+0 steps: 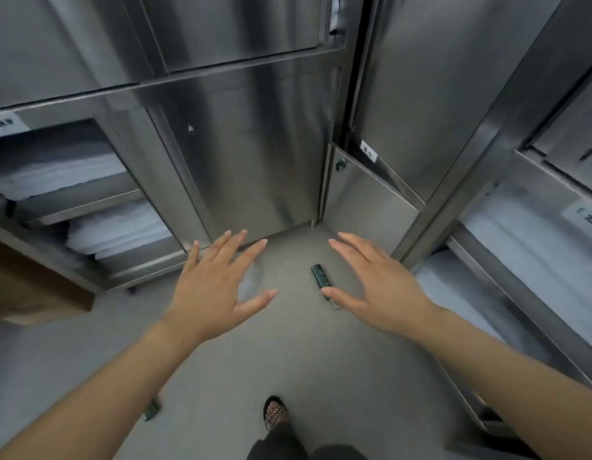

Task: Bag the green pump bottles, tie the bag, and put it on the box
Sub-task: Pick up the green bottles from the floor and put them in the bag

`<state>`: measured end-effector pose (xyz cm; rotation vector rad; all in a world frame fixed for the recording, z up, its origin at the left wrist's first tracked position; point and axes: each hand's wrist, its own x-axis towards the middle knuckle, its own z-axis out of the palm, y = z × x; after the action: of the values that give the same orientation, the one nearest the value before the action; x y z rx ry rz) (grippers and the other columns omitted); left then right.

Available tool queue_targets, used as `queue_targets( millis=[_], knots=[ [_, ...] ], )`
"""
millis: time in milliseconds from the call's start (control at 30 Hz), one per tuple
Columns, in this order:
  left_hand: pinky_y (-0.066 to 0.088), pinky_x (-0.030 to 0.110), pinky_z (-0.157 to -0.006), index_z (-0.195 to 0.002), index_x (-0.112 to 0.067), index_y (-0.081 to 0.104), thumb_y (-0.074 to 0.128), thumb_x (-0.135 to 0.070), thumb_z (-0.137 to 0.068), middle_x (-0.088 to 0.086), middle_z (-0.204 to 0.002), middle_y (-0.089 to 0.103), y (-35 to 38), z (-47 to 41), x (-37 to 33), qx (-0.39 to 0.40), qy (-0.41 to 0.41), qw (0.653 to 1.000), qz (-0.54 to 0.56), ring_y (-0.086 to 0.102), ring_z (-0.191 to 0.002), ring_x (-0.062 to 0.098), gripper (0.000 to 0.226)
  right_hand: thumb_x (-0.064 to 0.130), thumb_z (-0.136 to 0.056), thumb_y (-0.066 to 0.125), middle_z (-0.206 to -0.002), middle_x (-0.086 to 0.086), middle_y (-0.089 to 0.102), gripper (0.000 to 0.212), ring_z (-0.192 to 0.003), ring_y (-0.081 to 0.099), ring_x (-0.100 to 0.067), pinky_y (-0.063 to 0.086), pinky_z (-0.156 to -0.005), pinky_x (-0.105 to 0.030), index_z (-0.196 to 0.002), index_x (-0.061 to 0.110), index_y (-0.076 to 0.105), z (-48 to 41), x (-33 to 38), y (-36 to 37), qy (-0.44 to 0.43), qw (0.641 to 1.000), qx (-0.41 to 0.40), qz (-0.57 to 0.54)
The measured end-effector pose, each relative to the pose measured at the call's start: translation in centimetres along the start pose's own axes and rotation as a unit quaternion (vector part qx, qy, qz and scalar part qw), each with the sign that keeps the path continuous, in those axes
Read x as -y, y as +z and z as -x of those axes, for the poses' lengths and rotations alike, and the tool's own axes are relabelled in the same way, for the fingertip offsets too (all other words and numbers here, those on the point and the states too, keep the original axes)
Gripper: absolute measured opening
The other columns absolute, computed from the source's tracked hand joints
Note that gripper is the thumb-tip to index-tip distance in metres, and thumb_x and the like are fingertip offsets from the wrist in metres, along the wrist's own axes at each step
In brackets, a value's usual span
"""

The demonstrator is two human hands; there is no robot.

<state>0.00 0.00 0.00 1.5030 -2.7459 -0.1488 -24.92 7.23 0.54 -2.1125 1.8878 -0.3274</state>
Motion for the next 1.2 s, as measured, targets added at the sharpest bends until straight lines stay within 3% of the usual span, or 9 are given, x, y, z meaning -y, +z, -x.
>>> queue_targets(
  millis=[267,467,667,833,1000,1200],
  knots=[
    [0.021,0.055,-0.110,-0.142,-0.035,0.028,0.018,-0.079,-0.076,0.002,-0.150,0.034,1.8,-8.7,2.0,0.010,0.034,0.999,0.015,0.028,-0.140,0.023,0.080,0.074,-0.076,0.023,-0.154,0.007,0.020,0.082,-0.141,0.021,-0.013,0.030,-0.111,-0.040,-0.144,0.027,0.022,-4.9,-4.2,1.6,0.056,0.998,0.033,-0.009],
    [0.021,0.056,-0.111,-0.143,-0.034,0.025,0.021,-0.077,-0.076,0.002,-0.151,0.033,3.6,-17.4,-0.3,0.027,0.034,0.999,0.013,0.027,-0.140,0.022,0.080,0.070,-0.076,0.028,-0.153,0.000,0.027,0.083,-0.139,0.027,-0.018,0.028,-0.111,-0.035,-0.143,0.021,0.028,-10.5,-10.5,0.1,0.065,0.997,0.003,-0.035],
    [0.028,0.058,-0.107,-0.139,-0.030,0.036,0.026,-0.074,-0.075,0.006,-0.143,0.043,5.4,-24.7,-1.4,0.046,-0.022,0.998,0.026,0.041,-0.132,0.026,0.078,0.072,-0.074,0.025,-0.154,0.001,0.022,0.086,-0.140,0.024,-0.017,0.029,-0.112,-0.039,-0.144,0.023,0.025,-18.5,-17.6,0.3,0.050,0.995,0.043,-0.074],
    [0.026,0.053,-0.110,-0.140,-0.033,0.032,0.019,-0.076,-0.072,0.002,-0.145,0.040,8.8,-29.8,-0.4,0.054,-0.091,0.992,0.063,0.035,-0.135,0.022,0.081,0.070,-0.074,0.027,-0.154,-0.001,0.024,0.085,-0.140,0.023,-0.017,0.027,-0.113,-0.037,-0.144,0.021,0.026,-24.2,-21.2,2.2,0.025,0.994,0.060,-0.083],
    [0.029,0.052,-0.108,-0.138,-0.029,0.035,0.017,-0.079,-0.074,0.003,-0.142,0.044,16.5,-31.6,2.9,0.055,-0.118,0.988,0.079,0.041,-0.131,0.026,0.084,0.066,-0.078,0.031,-0.152,-0.004,0.028,0.081,-0.140,0.025,-0.019,0.028,-0.113,-0.037,-0.143,0.018,0.027,-29.3,-21.7,9.4,-0.002,0.992,0.068,-0.105],
    [0.028,0.048,-0.110,-0.140,-0.029,0.031,0.021,-0.073,-0.078,0.002,-0.145,0.042,31.8,-34.3,7.7,0.084,-0.108,0.985,0.101,0.037,-0.134,0.022,0.078,0.056,-0.086,0.047,-0.153,-0.003,0.026,0.070,-0.140,0.023,-0.019,0.027,-0.110,-0.034,-0.142,0.017,0.028,-33.2,-25.8,26.1,0.041,0.989,0.097,-0.101]
  ],
)
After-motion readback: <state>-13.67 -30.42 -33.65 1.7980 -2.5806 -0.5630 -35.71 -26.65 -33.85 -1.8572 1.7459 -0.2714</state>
